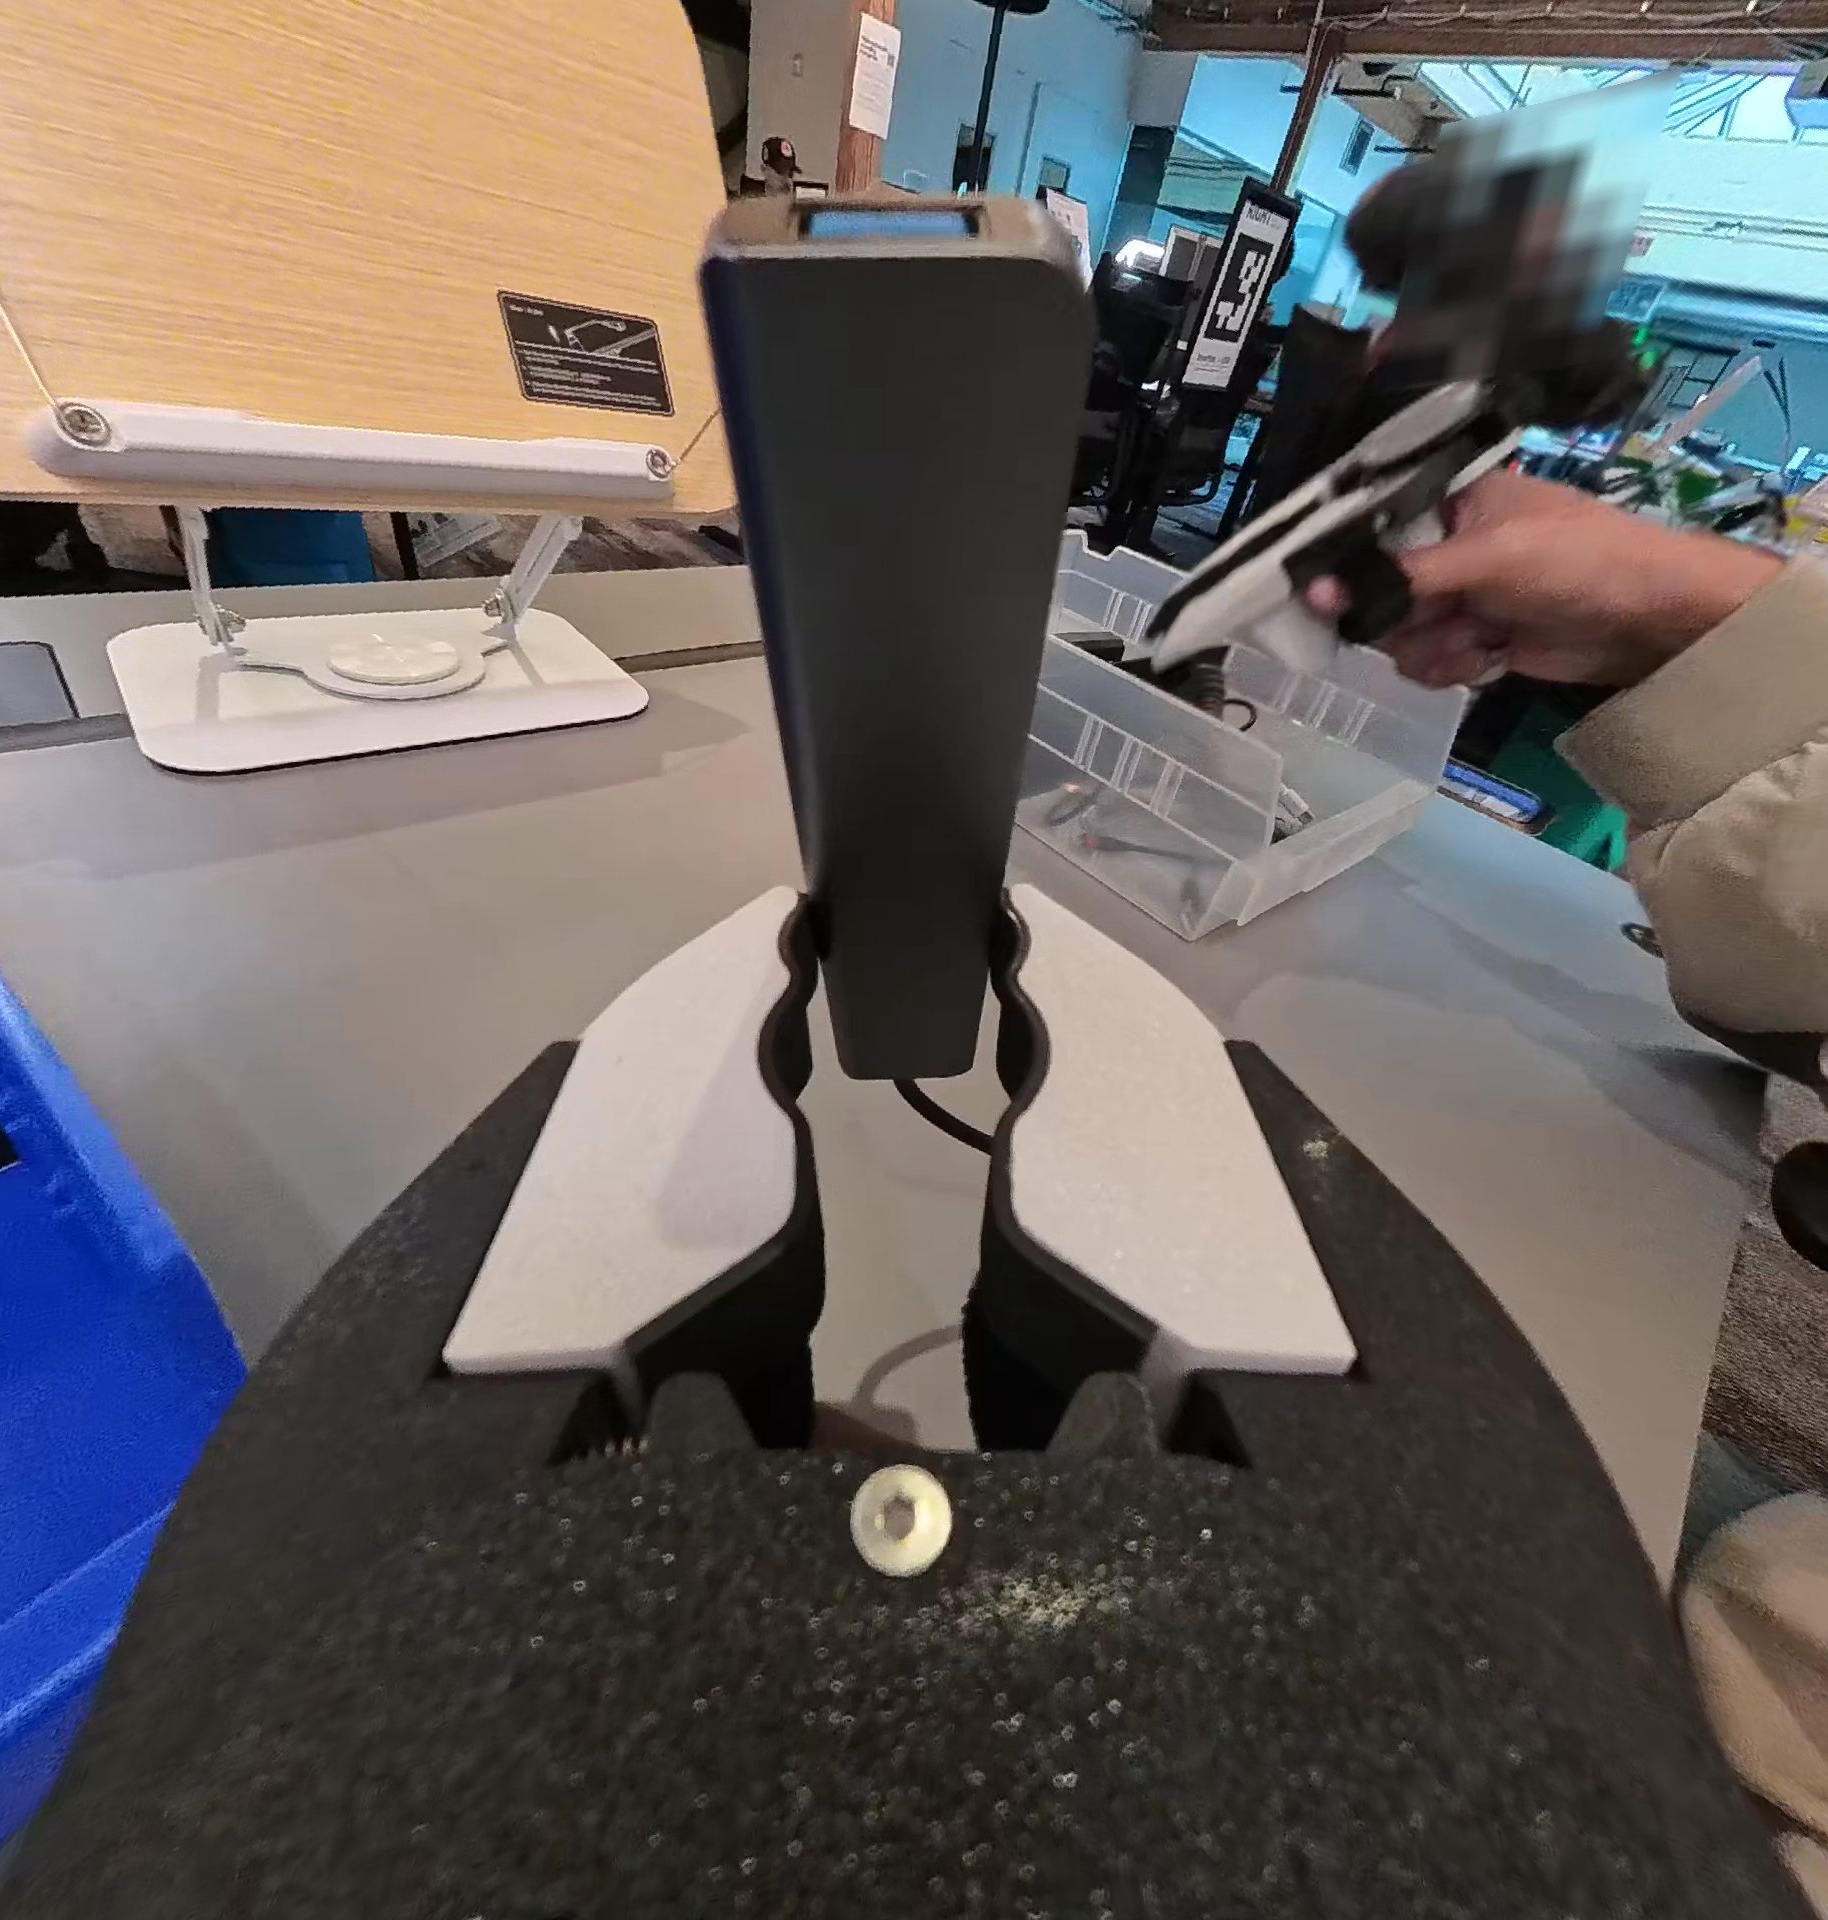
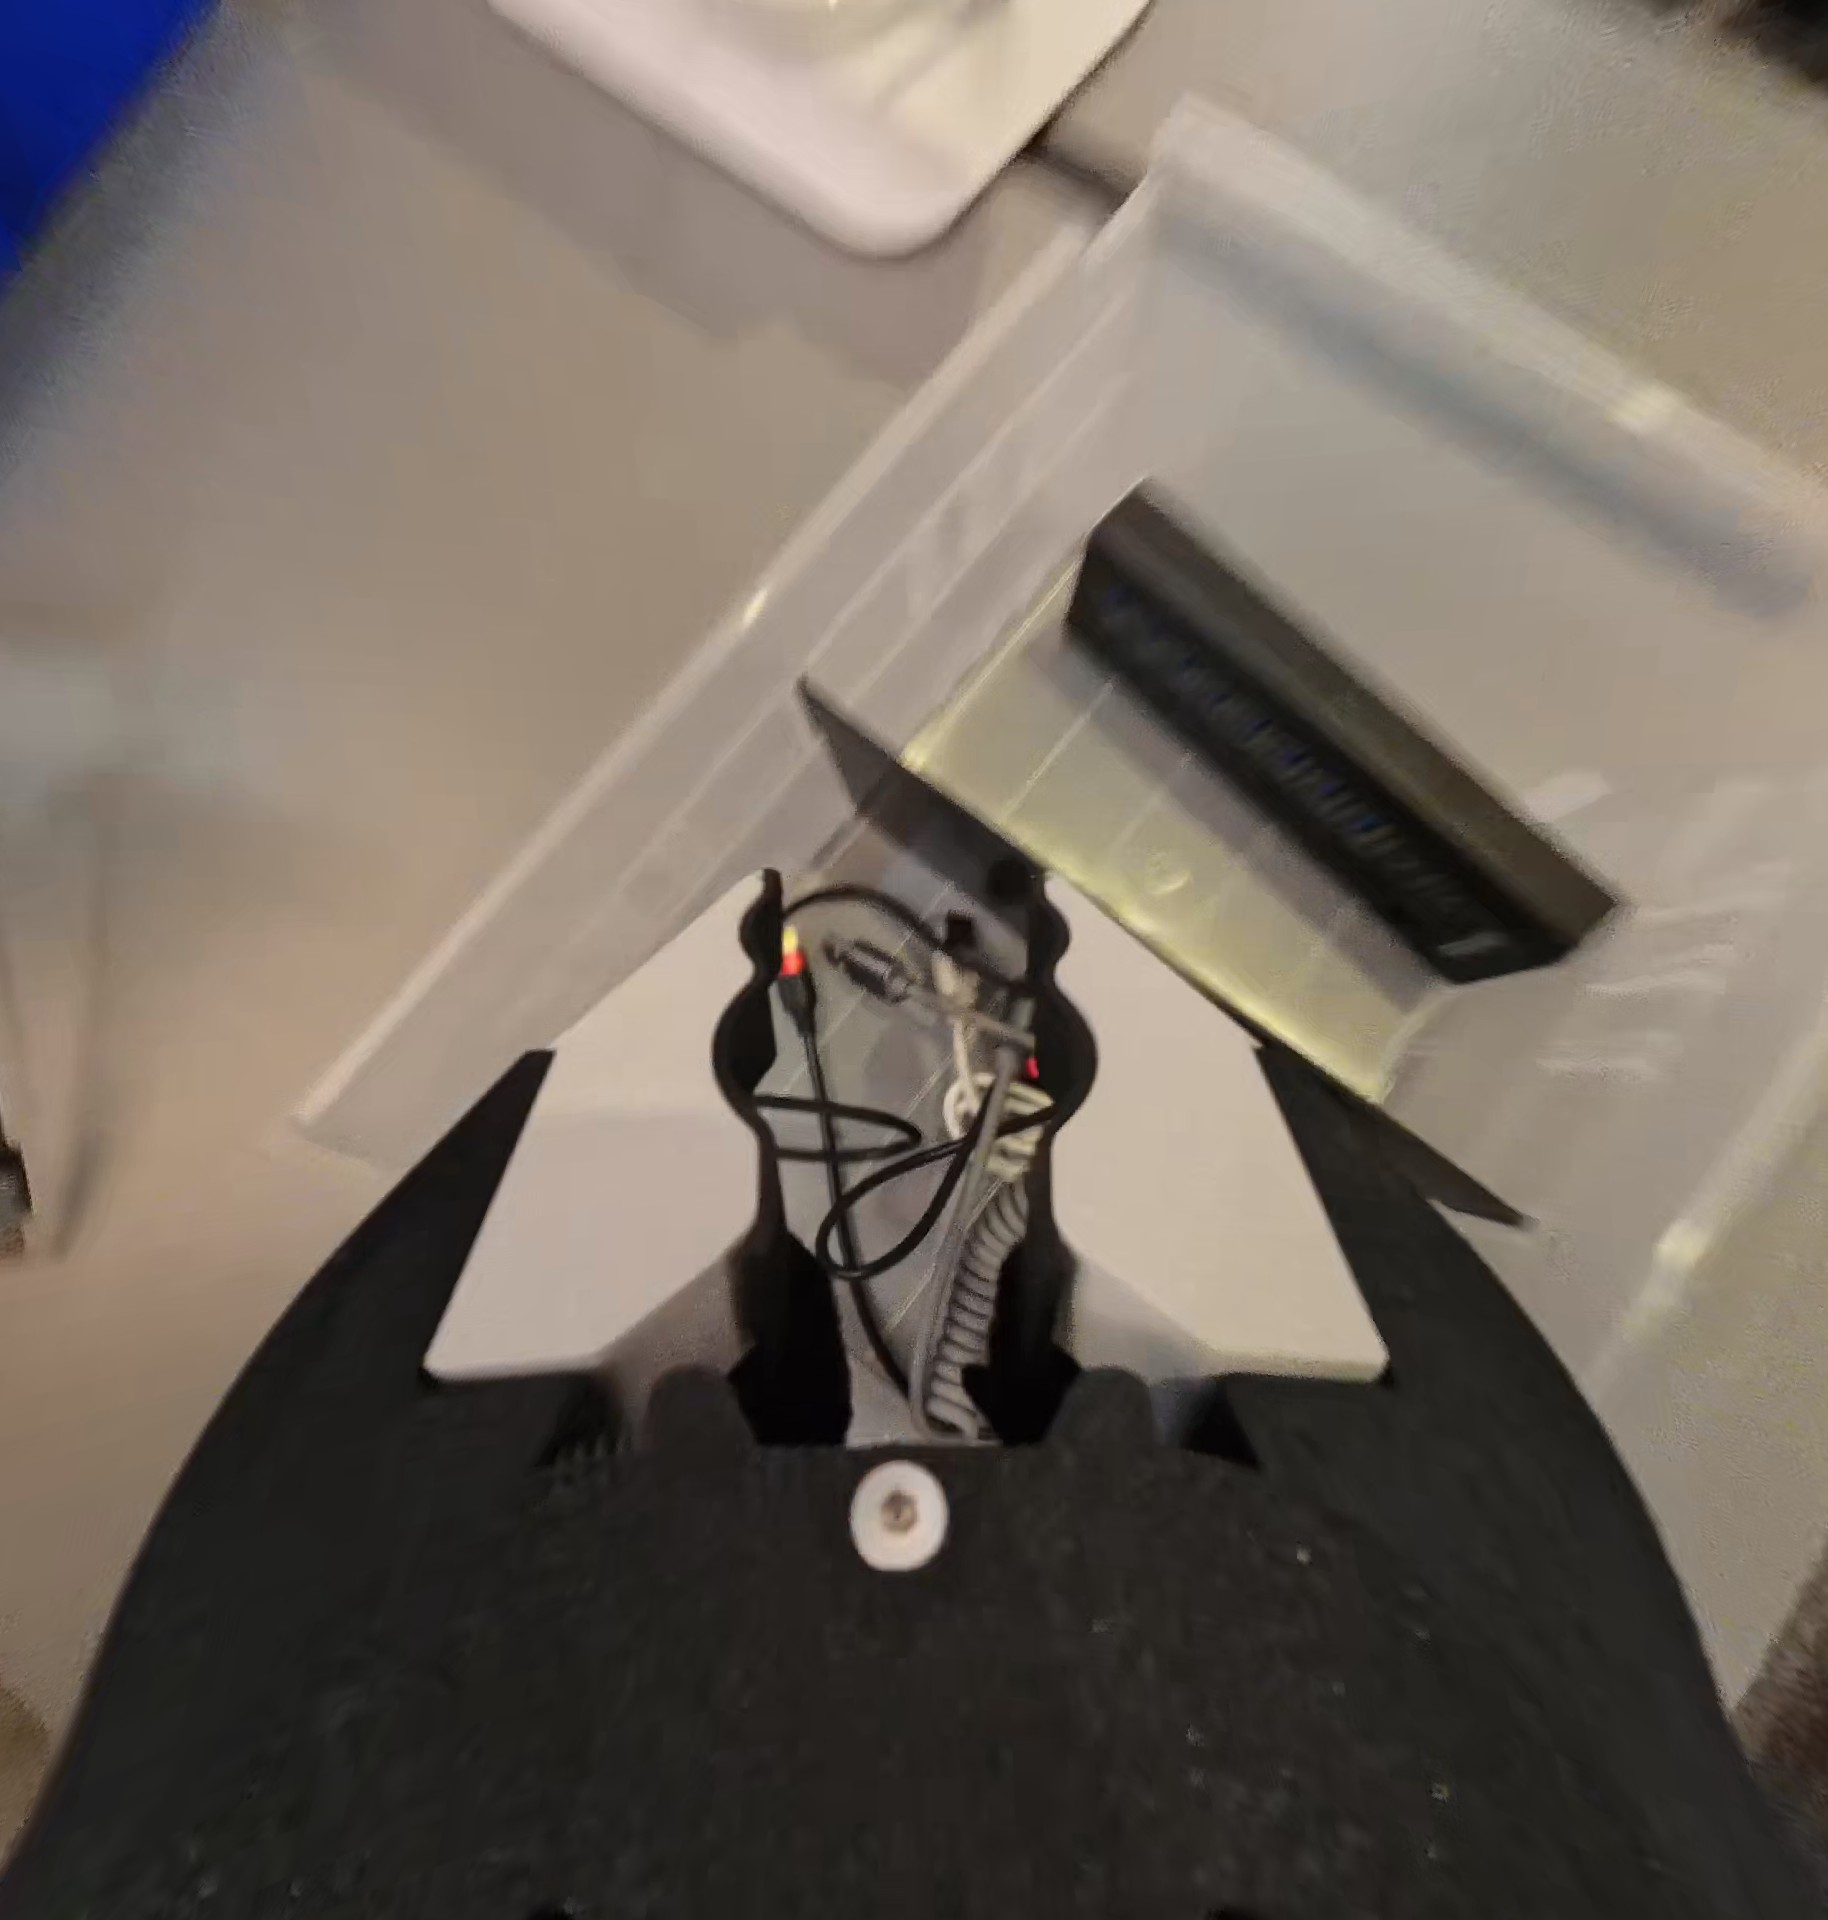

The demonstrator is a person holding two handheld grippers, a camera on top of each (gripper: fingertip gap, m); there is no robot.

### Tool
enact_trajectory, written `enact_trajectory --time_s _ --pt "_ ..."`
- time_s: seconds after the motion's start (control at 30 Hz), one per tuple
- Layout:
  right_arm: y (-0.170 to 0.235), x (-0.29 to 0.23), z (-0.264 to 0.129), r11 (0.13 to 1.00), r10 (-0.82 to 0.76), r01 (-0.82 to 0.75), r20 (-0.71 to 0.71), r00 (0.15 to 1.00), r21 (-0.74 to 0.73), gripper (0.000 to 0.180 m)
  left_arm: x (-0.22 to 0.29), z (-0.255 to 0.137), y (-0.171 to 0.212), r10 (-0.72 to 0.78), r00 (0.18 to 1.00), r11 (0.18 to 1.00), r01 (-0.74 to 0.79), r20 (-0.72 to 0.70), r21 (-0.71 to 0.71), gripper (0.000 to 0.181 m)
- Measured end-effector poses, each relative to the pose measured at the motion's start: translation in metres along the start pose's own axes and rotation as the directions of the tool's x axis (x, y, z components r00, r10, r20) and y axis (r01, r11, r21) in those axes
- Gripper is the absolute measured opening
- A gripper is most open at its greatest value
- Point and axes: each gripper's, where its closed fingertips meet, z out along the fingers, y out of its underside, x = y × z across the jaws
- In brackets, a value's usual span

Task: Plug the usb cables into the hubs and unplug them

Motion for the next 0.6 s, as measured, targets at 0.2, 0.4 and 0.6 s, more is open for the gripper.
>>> enact_trajectory --time_s 0.2,0.4,0.6 --pt "-0.066 -0.098 -0.053 0.937 -0.099 0.034 0.170 0.980 0.349 0.046 0.013 -0.001 -0.005 -0.122 0.979 0.991 0.129 -0.166 0.032 0.032" --pt "-0.064 -0.284 -0.063 0.938 -0.250 -0.073 0.804 0.539 0.340 0.051 0.080 -0.018 -0.016 -0.296 0.722 0.945 0.316 -0.625 -0.083 0.032" --pt "-0.042 -0.333 -0.032 0.961 -0.267 0.070 0.827 0.494 0.269 0.056 0.101 -0.019 -0.001 -0.277 0.700 0.960 0.235 -0.658 -0.154 0.032"
